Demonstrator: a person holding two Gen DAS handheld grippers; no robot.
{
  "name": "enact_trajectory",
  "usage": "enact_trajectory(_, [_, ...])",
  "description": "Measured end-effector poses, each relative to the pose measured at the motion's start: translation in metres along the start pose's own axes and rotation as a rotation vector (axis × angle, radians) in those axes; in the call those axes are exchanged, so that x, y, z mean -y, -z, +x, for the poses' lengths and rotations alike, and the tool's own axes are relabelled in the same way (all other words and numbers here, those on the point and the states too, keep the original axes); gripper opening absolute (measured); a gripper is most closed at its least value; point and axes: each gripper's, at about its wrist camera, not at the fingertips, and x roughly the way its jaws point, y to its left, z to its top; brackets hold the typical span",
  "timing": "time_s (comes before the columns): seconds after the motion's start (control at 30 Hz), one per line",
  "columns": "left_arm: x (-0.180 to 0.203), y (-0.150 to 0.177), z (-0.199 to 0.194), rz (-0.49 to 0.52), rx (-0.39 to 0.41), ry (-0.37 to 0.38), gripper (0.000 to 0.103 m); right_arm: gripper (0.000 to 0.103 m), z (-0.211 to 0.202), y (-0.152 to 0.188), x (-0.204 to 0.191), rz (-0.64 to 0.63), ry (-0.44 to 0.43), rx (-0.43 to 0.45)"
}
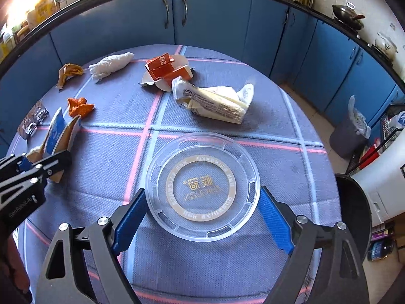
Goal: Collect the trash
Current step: 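Grasp the toothpaste tube with the left gripper while the right gripper grasps the clear plastic lid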
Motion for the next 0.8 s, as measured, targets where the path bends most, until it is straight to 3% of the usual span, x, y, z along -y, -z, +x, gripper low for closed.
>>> enact_trajectory(0.27, [0.035, -0.006, -0.028, 0.062, 0.054, 0.026, 0.035, 0.084, -0.033, 0.008, 0.019, 0.027, 0.033, 0.052])
enact_trajectory(0.8, [0.129, -0.005, -0.06, 0.197, 0.1, 0.073, 0.035, 0.084, -0.088, 0.032, 0.097, 0.147, 0.09, 0.135])
